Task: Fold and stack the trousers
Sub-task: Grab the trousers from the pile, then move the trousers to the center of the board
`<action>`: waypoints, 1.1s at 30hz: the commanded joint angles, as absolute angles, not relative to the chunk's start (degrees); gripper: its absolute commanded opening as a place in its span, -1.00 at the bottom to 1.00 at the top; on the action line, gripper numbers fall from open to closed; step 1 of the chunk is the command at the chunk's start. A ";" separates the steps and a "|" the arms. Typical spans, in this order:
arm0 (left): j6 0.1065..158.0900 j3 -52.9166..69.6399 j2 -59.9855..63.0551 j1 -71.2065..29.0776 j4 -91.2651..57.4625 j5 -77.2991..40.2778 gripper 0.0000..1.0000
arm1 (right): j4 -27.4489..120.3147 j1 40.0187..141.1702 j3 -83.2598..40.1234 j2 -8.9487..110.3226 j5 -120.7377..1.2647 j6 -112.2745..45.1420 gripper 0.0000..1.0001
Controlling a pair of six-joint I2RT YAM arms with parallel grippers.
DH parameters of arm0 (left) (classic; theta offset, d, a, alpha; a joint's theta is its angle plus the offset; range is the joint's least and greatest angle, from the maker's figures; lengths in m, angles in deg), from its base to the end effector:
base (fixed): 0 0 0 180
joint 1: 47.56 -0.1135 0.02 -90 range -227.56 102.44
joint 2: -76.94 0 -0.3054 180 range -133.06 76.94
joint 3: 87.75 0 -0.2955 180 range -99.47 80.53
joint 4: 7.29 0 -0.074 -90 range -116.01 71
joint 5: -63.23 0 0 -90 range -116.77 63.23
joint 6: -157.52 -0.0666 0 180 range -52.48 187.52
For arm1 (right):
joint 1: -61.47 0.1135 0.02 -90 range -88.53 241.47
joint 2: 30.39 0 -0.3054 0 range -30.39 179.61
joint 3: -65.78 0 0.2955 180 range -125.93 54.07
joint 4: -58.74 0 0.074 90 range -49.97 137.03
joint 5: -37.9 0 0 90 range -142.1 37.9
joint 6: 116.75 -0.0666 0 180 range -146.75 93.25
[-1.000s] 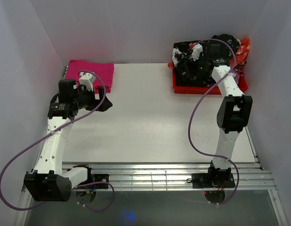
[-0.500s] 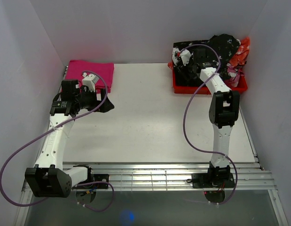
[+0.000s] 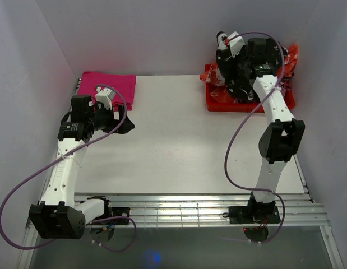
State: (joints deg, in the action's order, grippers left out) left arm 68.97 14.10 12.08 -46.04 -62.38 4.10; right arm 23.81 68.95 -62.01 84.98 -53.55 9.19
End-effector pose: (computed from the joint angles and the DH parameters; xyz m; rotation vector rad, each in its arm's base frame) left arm 0.2746 -0.0415 0.3705 0.2779 2.2392 -0.6440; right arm 0.5642 0.0758 0.3992 -0.7463 1.8293 -0.3002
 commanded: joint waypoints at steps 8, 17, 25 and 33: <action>71.30 12.33 12.08 -46.16 -63.83 -9.28 0.96 | 43.77 69.20 -68.45 62.08 -59.82 5.77 -0.84; 74.46 5.65 11.73 -49.93 -64.71 -5.86 0.96 | 47.72 76.84 -68.28 53.90 -70.28 -4.77 -0.84; 81.13 -0.94 10.24 -59.14 -64.71 -0.68 0.96 | 51.24 94.67 -68.10 52.22 -76.26 -13.04 -0.84; 85.63 -7.88 8.39 -66.81 -64.62 4.69 0.96 | 56.25 106.20 -66.10 52.31 -71.88 -13.92 -0.84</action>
